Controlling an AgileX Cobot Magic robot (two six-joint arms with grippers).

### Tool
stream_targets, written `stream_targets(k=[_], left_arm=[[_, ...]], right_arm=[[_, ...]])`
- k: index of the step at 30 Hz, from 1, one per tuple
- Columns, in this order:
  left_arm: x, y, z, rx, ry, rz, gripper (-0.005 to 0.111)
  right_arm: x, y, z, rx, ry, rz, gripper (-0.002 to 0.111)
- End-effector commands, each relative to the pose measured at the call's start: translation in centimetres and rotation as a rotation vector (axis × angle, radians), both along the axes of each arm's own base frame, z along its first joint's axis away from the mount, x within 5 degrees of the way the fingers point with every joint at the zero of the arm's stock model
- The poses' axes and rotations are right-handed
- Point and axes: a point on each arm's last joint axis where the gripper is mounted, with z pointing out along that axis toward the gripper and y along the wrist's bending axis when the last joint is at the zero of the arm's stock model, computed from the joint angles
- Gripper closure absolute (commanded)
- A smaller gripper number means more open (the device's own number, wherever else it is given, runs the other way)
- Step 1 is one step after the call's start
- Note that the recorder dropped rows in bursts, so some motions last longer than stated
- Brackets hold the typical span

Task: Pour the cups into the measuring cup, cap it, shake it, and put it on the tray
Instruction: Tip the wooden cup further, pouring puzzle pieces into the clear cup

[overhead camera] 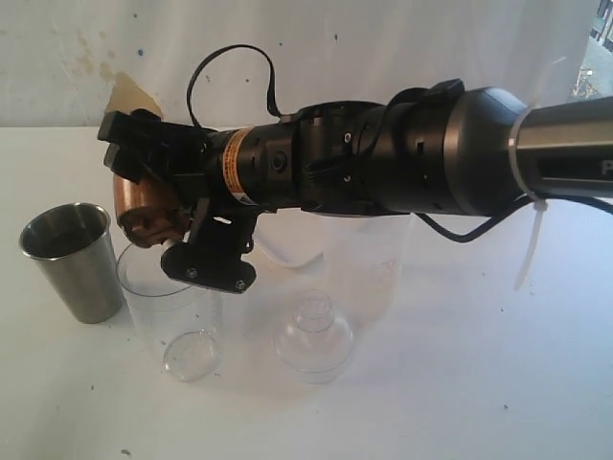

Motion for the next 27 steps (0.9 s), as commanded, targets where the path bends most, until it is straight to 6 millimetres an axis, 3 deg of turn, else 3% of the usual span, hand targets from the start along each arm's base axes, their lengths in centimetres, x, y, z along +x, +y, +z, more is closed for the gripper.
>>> stream_targets(k=[1, 6, 11, 15, 27], left_arm=[[0.0, 0.0, 0.0, -0.008, -0.009, 0.002, 0.106], [0.0, 0.0, 0.0, -0.008, -0.009, 0.002, 0.106], [0.0, 0.0, 0.0, -0.008, -0.009, 0.002, 0.106], [0.0, 0.0, 0.0, -0.008, -0.009, 0.002, 0.106], [0.0, 0.0, 0.0, -0.008, -0.009, 0.002, 0.106]], right_arm=[[0.1, -0.1, 0.4, -0.012, -0.014, -0.018, 0.108], [0.1, -0.3, 0.6, -0.066, -0.071, 0.004, 0.108], [-0.5, -0.6, 2.2, -0.040, -0.098, 0.008, 0.108], [-1.7, 0.1, 1.2, -0.092, -0.097, 0.041, 0.108], [-1.3, 0.4, -0.2, -0.118, -0.073, 0.044, 0.108]])
